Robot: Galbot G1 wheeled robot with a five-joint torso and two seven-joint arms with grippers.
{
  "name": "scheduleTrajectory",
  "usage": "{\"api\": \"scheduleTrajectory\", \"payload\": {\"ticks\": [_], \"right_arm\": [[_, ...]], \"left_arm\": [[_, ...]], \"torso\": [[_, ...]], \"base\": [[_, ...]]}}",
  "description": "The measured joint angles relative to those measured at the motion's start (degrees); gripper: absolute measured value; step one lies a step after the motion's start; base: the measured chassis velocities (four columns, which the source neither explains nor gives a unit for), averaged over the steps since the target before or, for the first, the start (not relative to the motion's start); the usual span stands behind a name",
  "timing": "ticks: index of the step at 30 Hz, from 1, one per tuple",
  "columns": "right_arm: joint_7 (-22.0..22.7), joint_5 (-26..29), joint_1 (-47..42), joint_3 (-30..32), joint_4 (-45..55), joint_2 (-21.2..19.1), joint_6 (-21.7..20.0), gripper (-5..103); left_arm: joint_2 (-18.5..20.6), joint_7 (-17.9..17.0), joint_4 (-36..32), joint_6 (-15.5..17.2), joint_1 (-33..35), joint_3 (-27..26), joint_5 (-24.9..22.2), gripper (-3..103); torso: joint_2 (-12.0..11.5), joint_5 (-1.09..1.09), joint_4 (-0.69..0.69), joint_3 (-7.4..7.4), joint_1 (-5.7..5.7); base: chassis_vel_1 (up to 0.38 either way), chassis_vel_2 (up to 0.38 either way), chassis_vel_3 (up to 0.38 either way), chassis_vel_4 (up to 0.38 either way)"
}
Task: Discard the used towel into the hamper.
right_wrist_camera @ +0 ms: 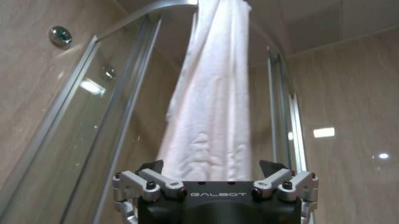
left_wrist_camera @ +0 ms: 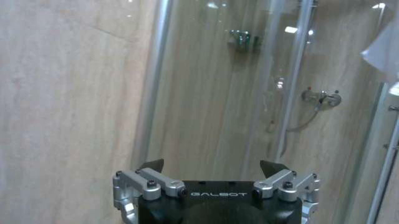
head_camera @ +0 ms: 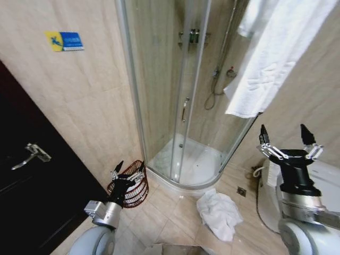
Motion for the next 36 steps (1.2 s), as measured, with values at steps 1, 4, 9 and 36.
{"api": "scheduleTrajectory", "payload": {"ticks": [1, 4, 9, 36], "right_arm": [[0.0, 0.0, 0.0, 0.0, 0.0, 0.0, 0.0, 100], [-2.98, 2.65, 1.63, 0.26, -0.05, -1.22, 2.37, 100], [-8.08, 8.83, 5.57, 2.93, -2.75, -4.67, 7.07, 100], [3.66, 15.99, 24.28, 9.7, -17.02, -23.88, -6.08, 100]], "left_arm": [[0.0, 0.0, 0.0, 0.0, 0.0, 0.0, 0.0, 100], [-0.01, 0.0, 0.02, 0.01, 0.0, 0.01, 0.0, 100], [-0.02, 0.02, 0.02, 0.01, -0.01, 0.03, -0.01, 100], [0.02, -0.01, 0.03, 0.01, -0.01, -0.01, -0.01, 100]], "torso": [[0.0, 0.0, 0.0, 0.0, 0.0], [-0.01, -0.01, 0.0, 0.01, 0.01], [-0.01, 0.05, 0.0, 0.02, 0.02], [-0.01, -0.01, 0.0, 0.01, 0.01]], "base": [[-0.253, -0.219, 0.269, 0.247], [-0.254, -0.264, 0.261, 0.246], [-0.19, -0.185, 0.187, 0.163], [0.062, 0.057, 0.052, 0.06]]}}
